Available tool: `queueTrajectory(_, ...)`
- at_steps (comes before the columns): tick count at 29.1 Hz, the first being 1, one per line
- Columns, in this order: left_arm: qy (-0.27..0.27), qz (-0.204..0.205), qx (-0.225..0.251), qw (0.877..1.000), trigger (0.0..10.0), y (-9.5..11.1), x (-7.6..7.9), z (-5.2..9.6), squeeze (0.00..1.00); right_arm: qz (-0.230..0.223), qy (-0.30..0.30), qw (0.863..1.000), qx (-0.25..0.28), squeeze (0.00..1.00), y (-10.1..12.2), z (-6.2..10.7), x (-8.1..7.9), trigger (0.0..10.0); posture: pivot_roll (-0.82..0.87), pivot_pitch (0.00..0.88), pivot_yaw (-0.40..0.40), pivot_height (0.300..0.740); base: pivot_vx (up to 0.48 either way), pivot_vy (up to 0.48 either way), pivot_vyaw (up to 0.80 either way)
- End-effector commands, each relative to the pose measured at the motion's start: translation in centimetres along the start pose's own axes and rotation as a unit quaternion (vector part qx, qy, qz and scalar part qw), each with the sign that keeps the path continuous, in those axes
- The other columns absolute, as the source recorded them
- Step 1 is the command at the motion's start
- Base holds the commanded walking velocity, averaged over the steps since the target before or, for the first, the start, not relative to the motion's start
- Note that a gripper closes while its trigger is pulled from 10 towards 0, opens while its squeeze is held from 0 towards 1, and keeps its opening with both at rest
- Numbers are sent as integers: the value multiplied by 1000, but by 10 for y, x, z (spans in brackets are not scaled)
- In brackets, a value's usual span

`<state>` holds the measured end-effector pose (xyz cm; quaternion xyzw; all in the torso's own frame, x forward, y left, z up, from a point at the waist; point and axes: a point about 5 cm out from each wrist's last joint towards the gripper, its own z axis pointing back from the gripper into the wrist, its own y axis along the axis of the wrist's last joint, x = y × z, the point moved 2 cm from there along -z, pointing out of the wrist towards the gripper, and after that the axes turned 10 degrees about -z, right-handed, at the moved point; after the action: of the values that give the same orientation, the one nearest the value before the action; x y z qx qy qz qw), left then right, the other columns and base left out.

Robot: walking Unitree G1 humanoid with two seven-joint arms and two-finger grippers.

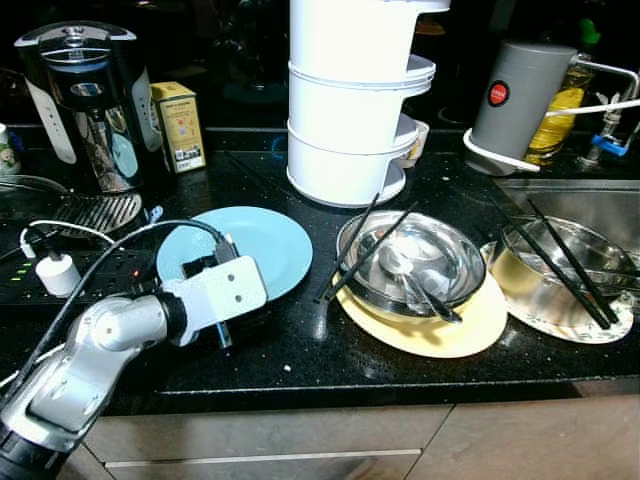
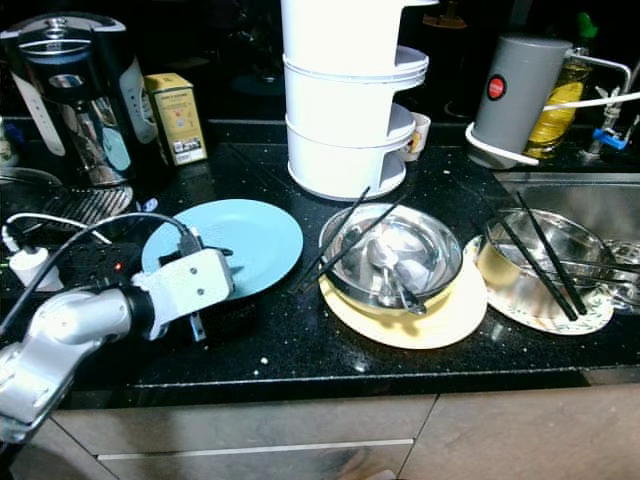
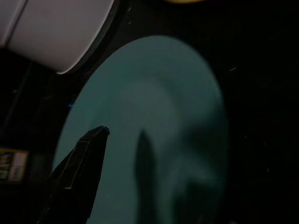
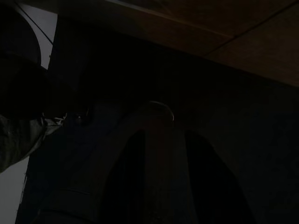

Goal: Kitchen organization

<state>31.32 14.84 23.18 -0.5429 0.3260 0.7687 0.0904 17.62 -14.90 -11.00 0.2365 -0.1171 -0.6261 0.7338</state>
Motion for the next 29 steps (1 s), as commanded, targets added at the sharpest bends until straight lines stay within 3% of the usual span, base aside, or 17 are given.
queueTrajectory(1,-6,-23,-24,999,10000,-7,3,-2,0,-10,-1,1000,-17,0,-12,1,-1,10000,14,69,-23,740,0,0,0)
queueTrajectory(9,38,-72,-50,995,10000,-14,-10,-6,0,-11,-2,1000,-17,0,-12,1,-1,10000,14,67,-23,740,0,0,0)
queueTrajectory(11,44,-83,-53,994,9451,-15,-11,-7,0,-12,-2,1000,-17,0,-12,1,-1,10000,12,72,-24,740,0,0,0)
queueTrajectory(12,44,-88,-54,994,5922,-15,-10,-7,0,-12,-3,1000,-18,0,-12,1,-1,10000,12,72,-24,740,0,0,0)
queueTrajectory(14,44,-90,-54,994,5922,-15,-10,-7,0,-12,-3,1000,-18,0,-13,1,-1,10000,12,72,-24,740,0,0,0)
queueTrajectory(15,45,-91,-53,993,0,-15,-9,-7,0,-11,-3,1000,-18,0,-13,1,-1,10000,12,76,-25,740,0,0,0)
queueTrajectory(29,67,-97,-36,992,0,-11,-9,-8,0,-12,-4,1000,-21,0,-15,2,0,10000,12,81,-26,740,0,0,0)
